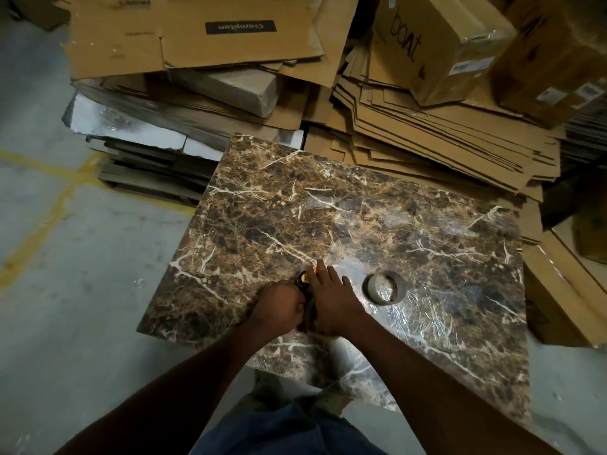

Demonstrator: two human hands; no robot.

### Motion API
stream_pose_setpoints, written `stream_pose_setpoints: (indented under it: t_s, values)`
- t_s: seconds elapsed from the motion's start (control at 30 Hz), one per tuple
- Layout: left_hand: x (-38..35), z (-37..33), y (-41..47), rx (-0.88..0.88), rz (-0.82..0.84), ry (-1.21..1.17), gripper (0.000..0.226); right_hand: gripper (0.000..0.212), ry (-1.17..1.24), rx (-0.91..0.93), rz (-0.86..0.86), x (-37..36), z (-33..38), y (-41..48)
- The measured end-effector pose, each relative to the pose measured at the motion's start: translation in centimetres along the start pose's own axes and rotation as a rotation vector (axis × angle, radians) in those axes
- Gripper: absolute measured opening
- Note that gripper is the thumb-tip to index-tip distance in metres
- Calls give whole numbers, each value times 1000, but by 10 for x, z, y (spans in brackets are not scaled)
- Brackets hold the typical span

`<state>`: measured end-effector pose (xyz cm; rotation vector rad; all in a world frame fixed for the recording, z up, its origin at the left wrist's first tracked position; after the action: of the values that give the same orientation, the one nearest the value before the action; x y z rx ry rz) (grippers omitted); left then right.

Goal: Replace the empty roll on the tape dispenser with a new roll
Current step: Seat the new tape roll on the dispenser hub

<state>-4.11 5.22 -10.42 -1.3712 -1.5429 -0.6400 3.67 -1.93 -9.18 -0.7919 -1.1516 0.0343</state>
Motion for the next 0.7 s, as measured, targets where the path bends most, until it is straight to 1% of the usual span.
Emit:
stream_pose_setpoints:
  t_s: [0.07,0.13,0.2,0.27,0.33,0.37,0.47,0.57,0.6,0.67,0.7]
  values:
    - [1,0,2,-10,-1,-31,32,112,17,3,-1,-4,1,1]
    - [0,4,4,18,-2,-90,33,104,103,3,41,0,-3,5]
    - [-1,11,6,67,3,-130,33,85,265,14,54,10,-11,12]
    - [0,14,7,72,-8,-154,32,60,430,16,23,22,-18,15]
    - [2,15,7,55,-21,-166,32,34,468,-17,-38,29,-25,18]
    - [3,15,7,45,-26,-160,33,28,435,-31,-51,30,-26,20]
    - [3,20,7,39,-30,-123,33,29,380,-65,-23,28,-24,22]
    - [1,19,9,18,-37,-89,32,33,313,-31,-10,31,-19,23]
    - [1,18,9,4,-40,-80,31,37,289,-20,-6,31,-16,24]
    - [3,17,9,-20,-60,-70,30,56,215,-5,-10,34,-13,26]
    - [3,17,9,-25,-67,-73,31,62,183,-11,-8,34,-12,27]
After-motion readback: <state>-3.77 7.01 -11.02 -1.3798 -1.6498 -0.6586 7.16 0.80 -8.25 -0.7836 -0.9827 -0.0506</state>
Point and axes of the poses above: each hand's wrist, its own y-axis towards the middle knuckle, its own x-axis out of the back of the hand, z = x × y, the point moved 8 cm from there along y, towards the middle knuckle, and after that the axes turned 7 degrees about -x, right-handed, at the moved point
